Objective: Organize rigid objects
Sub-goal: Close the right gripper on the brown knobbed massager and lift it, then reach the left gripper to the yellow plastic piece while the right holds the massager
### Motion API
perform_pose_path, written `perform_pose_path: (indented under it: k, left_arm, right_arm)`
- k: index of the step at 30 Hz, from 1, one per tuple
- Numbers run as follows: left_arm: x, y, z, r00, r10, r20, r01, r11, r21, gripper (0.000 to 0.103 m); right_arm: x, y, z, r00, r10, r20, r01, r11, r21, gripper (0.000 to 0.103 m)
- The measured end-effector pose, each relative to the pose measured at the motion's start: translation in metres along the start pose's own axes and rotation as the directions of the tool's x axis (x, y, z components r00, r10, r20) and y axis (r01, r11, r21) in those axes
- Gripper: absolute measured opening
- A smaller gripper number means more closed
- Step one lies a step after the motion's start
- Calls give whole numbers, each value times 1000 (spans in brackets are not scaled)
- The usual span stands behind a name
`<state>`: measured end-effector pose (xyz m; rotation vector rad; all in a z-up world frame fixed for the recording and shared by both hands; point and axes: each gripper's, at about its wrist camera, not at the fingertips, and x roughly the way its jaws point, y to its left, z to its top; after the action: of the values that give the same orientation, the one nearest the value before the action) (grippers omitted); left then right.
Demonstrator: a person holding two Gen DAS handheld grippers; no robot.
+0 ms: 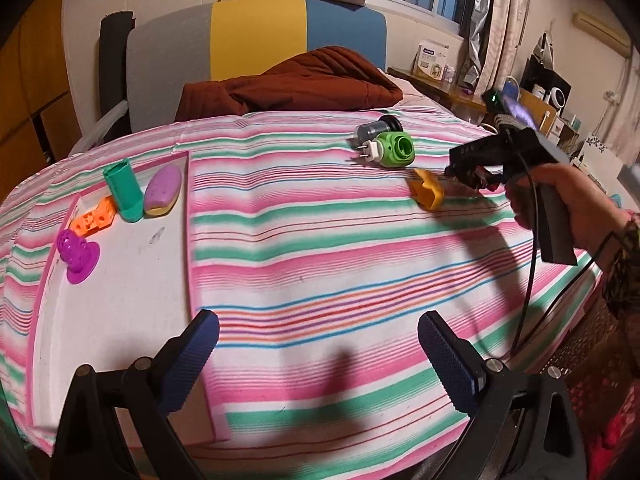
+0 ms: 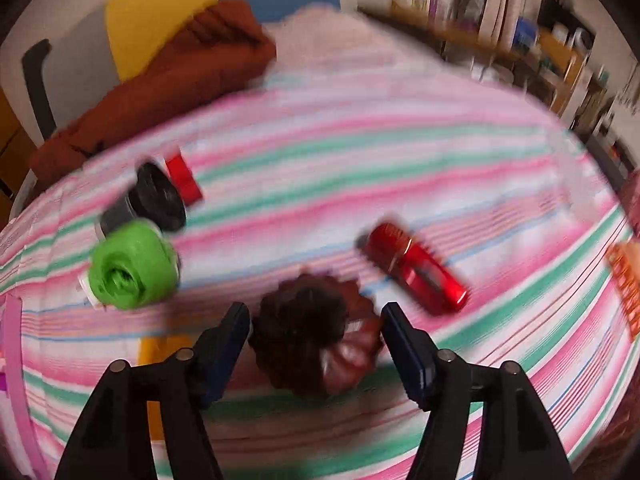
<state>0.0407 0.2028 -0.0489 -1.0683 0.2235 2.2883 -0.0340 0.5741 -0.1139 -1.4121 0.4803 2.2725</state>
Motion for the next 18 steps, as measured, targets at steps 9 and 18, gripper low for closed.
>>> perform_pose_path:
  k: [9, 18]
  left_arm:
    - [20, -22, 19, 1000, -28, -8, 29, 999, 23, 101]
    - [78, -67, 63, 1000, 10, -8, -9, 994, 112, 101]
  right_arm:
    - [-3, -21, -4, 993, 118, -9, -116, 982, 147, 66]
    - [-10, -16, -17, 997, 60, -44, -54, 990, 131, 66]
